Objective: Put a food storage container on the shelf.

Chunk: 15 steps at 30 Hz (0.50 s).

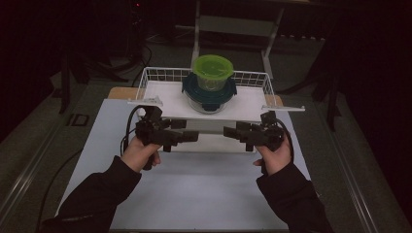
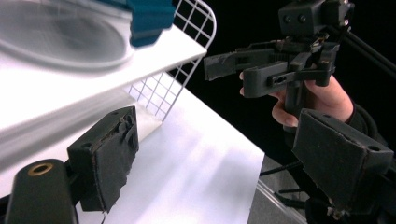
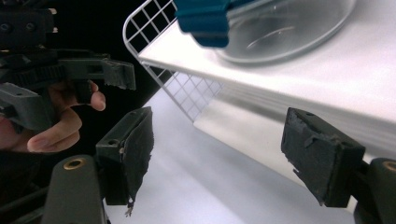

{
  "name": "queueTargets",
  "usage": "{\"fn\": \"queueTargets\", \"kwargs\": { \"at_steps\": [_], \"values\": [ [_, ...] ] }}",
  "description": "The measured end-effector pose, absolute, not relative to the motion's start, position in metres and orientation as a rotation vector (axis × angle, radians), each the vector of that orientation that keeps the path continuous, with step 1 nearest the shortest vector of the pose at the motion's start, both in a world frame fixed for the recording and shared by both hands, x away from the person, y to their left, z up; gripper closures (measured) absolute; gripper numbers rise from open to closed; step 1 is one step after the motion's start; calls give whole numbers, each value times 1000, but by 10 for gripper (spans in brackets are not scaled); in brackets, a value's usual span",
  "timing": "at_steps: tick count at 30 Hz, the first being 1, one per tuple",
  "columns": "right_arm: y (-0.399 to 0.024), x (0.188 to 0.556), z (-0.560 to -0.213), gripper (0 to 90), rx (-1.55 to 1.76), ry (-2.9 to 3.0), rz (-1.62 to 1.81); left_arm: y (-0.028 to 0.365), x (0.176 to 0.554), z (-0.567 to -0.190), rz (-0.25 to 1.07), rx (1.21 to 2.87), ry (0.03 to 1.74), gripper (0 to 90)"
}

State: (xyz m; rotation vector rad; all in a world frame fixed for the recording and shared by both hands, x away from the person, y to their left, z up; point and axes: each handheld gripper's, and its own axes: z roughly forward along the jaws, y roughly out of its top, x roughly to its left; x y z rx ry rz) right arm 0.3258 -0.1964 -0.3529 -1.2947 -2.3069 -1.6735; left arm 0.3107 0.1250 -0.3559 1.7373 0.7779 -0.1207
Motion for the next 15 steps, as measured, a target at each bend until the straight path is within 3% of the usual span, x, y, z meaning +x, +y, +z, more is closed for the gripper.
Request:
{"fn": "queueTargets", "kwargs": {
  "at_steps": [15],
  "values": [
    [-200,306,-412,248,-1244,-2336,-1652,120,282,-408,-117,1824,753,133]
  ]
}}
